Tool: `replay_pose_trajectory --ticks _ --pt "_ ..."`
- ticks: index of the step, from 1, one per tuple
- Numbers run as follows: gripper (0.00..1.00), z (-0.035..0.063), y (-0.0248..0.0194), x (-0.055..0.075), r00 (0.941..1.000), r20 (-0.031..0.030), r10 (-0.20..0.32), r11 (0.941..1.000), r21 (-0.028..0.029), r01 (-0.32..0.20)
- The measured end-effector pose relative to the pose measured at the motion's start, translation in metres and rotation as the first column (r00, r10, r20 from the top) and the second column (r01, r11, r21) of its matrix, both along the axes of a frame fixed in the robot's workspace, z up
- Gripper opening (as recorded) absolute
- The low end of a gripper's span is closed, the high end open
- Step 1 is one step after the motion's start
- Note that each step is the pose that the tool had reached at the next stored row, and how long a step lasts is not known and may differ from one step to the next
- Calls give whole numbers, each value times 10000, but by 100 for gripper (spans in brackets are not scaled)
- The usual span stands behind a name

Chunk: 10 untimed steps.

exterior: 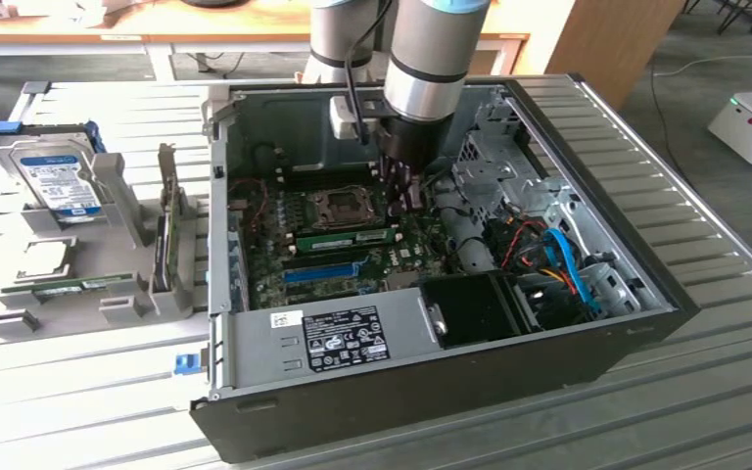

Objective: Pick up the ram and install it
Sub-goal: 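Press down the ram until it locks into place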

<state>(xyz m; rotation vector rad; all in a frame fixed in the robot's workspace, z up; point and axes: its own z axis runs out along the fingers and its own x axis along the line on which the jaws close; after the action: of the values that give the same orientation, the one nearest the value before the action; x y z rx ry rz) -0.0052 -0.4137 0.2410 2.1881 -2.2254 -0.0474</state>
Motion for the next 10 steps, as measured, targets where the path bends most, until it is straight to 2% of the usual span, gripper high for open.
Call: replay_pose_trajectory --ticks 6,10 --pt "11 -9 0 1 10000 -1 -2 10000 -2 2" --pt "11 -9 0 47 10000 -13 -1 10000 0 1"
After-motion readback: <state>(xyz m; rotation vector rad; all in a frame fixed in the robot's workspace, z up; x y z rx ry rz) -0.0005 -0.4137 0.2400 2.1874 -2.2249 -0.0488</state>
